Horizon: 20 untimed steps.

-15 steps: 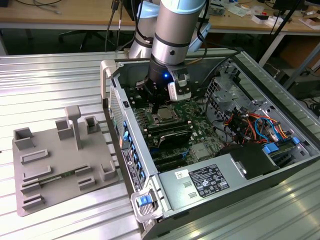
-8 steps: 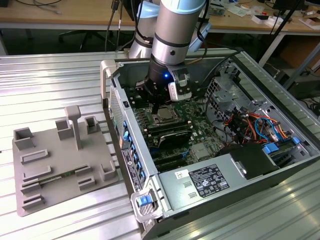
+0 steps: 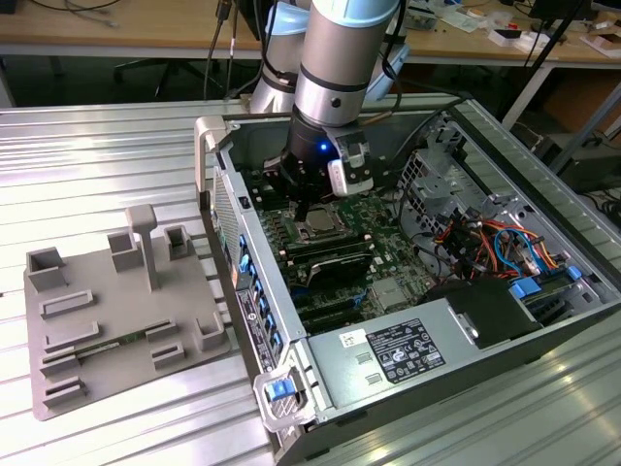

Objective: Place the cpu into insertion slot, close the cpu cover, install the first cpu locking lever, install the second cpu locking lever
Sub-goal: 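Install the first cpu locking lever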

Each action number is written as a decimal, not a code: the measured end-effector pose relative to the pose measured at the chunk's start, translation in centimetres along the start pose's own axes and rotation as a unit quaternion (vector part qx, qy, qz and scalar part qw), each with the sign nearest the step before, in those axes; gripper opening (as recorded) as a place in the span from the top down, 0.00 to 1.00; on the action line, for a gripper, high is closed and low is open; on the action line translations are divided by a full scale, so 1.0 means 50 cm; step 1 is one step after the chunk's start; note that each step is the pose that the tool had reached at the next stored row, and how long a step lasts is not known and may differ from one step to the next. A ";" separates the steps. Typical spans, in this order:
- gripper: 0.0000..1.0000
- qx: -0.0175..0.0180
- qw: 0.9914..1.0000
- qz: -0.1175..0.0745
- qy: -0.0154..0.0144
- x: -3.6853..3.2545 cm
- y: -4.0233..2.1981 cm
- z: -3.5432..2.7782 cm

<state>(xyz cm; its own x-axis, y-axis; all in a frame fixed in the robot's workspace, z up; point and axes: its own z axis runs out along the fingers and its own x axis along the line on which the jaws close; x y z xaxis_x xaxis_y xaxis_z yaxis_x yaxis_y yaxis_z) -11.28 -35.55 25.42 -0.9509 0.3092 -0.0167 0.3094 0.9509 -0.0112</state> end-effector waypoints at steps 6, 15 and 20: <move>0.89 0.000 1.000 -0.019 0.000 0.000 0.000 0.000; 0.89 -0.008 0.999 -0.048 0.002 0.000 0.000 0.000; 0.89 -0.009 0.996 -0.083 0.002 0.000 0.000 0.000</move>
<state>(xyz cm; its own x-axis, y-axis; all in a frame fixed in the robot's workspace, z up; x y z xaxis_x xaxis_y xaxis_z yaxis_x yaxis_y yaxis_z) -11.28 -35.55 25.42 -0.9891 0.1468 -0.0127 0.1468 0.9892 0.0053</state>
